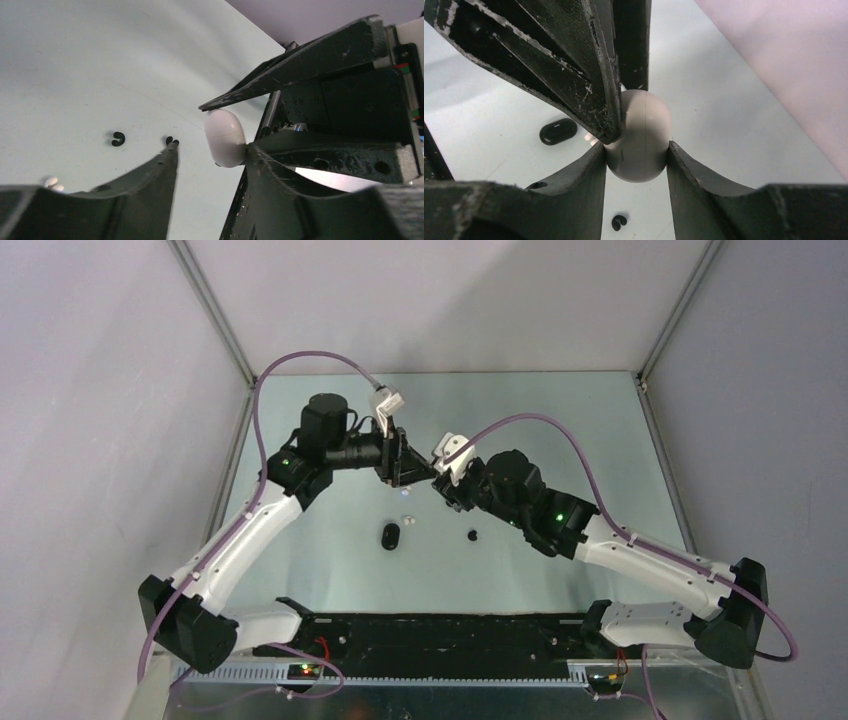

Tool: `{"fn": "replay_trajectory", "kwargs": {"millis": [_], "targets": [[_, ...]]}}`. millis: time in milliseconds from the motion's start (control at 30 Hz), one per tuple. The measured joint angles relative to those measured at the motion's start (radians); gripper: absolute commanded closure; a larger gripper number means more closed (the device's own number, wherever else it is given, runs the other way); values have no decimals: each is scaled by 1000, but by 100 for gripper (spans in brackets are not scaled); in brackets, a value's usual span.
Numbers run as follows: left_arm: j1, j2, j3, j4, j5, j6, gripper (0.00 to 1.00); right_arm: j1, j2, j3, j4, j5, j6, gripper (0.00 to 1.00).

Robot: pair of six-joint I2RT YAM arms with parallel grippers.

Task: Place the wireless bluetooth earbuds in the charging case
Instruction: Pass from the right arm to the left, then open the charging case.

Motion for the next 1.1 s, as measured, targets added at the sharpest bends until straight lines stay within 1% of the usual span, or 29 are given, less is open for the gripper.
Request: {"fn": "replay_trajectory", "kwargs": {"millis": [100, 167, 367, 433, 500, 533, 567, 600, 633, 667, 700, 733, 767, 800, 833, 900, 967, 1000, 1100], "targets": [[-6, 0, 1, -2, 6, 8, 57, 4, 2, 0, 0, 8, -10, 100], [-10, 0, 3, -3, 13, 15, 60, 6, 5, 0, 0, 16, -16, 100], [-16, 10, 7, -6, 28, 24, 61, 12, 13, 0, 11, 29, -34, 100], [-16, 18, 12, -6, 31, 25, 63, 12, 17, 0, 20, 35, -35, 100], [-16, 26, 16, -7, 36, 27, 67, 12, 19, 0, 23, 42, -38, 100], [-16, 28, 18, -8, 39, 27, 73, 12, 21, 0, 23, 43, -39, 100], [-16, 31, 19, -10, 40, 31, 77, 13, 21, 0, 23, 46, -41, 99], [-16, 33, 23, -14, 43, 32, 86, 13, 23, 0, 23, 50, -42, 97], [-16, 36, 27, -16, 46, 33, 90, 13, 23, 0, 23, 54, -44, 86], [-16, 39, 31, -16, 47, 34, 98, 13, 23, 0, 25, 56, -45, 78], [-15, 41, 31, -17, 48, 35, 99, 13, 23, 0, 26, 57, -45, 58], [-15, 41, 32, -18, 48, 39, 100, 12, 23, 0, 26, 57, -45, 48], [-16, 41, 32, -18, 49, 42, 100, 11, 23, 0, 25, 55, -45, 30], [-16, 41, 32, -18, 50, 47, 100, 10, 23, 0, 24, 48, -46, 24], [-15, 40, 32, -20, 48, 59, 100, 7, 22, 0, 21, 34, -38, 16], [-16, 39, 32, -23, 47, 87, 100, -7, 13, 1, 10, -22, -42, 9], [-16, 31, 30, -29, 45, 126, 100, -38, -14, 7, -40, -120, -40, 4], [-16, 18, 24, -32, 43, 157, 100, -68, -33, 12, -74, -178, -39, 2], [-16, -46, -16, -39, 39, 280, 100, -217, -111, 33, -175, -411, -38, 2]]}}
